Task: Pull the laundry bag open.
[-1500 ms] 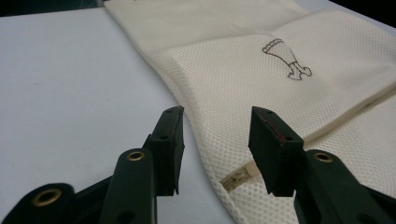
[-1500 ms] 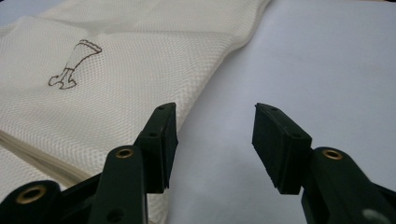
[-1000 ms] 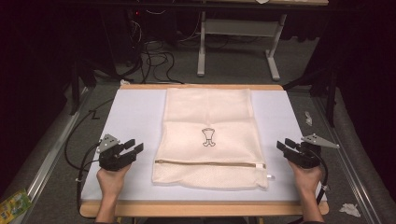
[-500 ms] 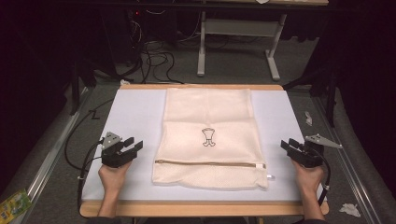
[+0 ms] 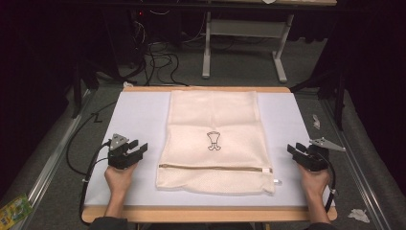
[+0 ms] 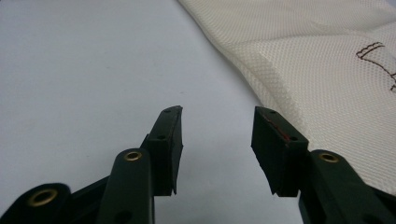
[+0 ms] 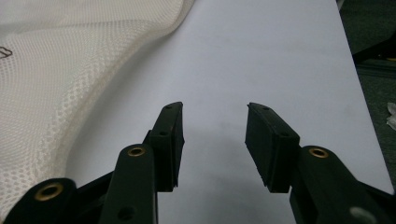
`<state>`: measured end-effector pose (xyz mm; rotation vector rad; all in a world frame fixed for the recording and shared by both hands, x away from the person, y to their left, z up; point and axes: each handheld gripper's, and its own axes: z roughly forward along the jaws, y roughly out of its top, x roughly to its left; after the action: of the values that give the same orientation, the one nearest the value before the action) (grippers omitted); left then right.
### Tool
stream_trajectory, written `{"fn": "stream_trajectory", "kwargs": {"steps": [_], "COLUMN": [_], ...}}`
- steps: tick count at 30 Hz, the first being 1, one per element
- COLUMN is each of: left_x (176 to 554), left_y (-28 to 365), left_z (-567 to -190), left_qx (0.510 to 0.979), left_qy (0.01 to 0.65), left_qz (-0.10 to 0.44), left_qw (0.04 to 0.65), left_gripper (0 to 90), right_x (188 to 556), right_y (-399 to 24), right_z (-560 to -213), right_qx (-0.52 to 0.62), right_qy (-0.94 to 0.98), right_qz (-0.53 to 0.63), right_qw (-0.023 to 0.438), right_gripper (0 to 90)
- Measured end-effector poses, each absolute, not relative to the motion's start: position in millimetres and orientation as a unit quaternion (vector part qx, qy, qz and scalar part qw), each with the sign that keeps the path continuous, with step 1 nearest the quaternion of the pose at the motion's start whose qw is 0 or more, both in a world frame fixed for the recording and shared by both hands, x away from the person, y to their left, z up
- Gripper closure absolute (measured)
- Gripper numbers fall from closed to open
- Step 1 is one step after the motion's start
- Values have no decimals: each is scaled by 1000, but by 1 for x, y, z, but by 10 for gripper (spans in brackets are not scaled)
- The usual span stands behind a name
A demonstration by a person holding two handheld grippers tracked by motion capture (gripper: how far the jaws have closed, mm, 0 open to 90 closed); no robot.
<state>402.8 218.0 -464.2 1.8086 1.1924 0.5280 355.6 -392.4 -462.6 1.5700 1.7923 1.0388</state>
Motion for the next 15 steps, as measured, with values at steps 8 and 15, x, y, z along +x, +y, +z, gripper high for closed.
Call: {"fn": "stream_trajectory", "kwargs": {"steps": [8,15], "left_x": [406,408], "left_y": [216,215], "left_z": [-471,-475], "left_qx": [731,731], "left_qy": [484,487], "left_qz": [213,214], "left_qw": [432,428], "left_gripper": [532,532], "right_x": [359,361], "right_y": [-390,-390], "right_z": [-466,-468], "right_qx": [583,585], "right_qy": [669,667], "right_qz": [374,373], "right_qw": [270,272], "right_gripper": [568,565]}}
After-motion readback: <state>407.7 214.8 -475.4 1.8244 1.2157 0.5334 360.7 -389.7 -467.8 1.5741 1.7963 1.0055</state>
